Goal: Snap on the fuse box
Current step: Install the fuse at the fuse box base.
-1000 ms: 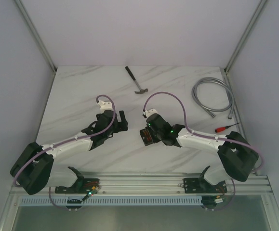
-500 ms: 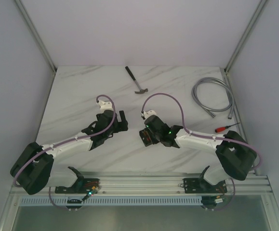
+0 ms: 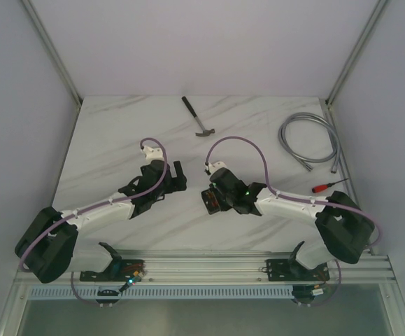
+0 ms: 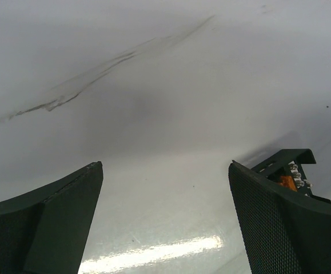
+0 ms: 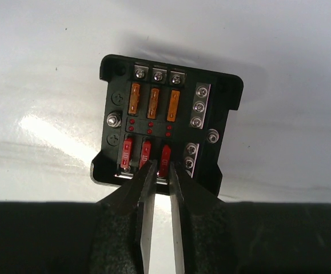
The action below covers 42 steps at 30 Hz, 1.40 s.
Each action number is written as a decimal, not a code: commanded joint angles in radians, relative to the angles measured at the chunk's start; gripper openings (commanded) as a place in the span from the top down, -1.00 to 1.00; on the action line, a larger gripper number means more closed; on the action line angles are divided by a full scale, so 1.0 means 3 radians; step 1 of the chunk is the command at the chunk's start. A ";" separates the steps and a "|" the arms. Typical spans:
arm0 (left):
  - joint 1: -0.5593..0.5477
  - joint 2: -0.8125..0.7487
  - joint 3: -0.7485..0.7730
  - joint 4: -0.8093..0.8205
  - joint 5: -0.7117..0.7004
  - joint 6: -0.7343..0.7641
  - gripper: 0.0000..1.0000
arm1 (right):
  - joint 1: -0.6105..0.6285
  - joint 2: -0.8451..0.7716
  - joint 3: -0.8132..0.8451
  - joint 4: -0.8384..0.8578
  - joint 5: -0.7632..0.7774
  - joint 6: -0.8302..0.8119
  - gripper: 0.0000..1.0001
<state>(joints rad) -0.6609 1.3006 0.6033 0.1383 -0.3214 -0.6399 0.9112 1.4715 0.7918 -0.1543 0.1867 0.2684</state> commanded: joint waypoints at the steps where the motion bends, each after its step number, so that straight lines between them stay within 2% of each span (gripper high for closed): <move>1: 0.0022 0.0004 -0.0035 0.0109 0.0190 -0.0093 -1.00 | 0.0026 -0.0085 0.0039 -0.0050 -0.0077 0.0052 0.54; 7: 0.0017 0.0139 -0.0044 0.0291 0.0655 -0.0225 -0.88 | 0.0025 -0.0040 0.0088 -0.0123 0.0060 0.0077 0.52; 13: 0.0011 0.0286 -0.0054 0.0469 0.1002 -0.0364 -0.58 | 0.0022 -0.0055 0.0165 -0.0128 0.0024 0.0106 0.51; 18: -0.0020 0.0451 -0.0039 0.0577 0.1152 -0.0444 -0.33 | 0.0006 -0.0047 0.0226 -0.0146 0.0042 0.0164 0.39; 27: -0.0098 0.0759 0.0037 0.0769 0.1354 -0.0538 -0.13 | -0.0046 0.0112 0.0311 -0.0250 0.0051 0.0239 0.57; 42: -0.0191 0.1014 0.0156 0.0832 0.1461 -0.0631 -0.02 | -0.0083 0.0367 0.0348 -0.0537 -0.0053 0.0268 0.89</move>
<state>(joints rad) -0.7136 1.5848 0.6205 0.3576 0.0921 -0.8116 0.8913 1.5261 0.8837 -0.2367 0.1795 0.3367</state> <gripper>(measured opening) 0.521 0.082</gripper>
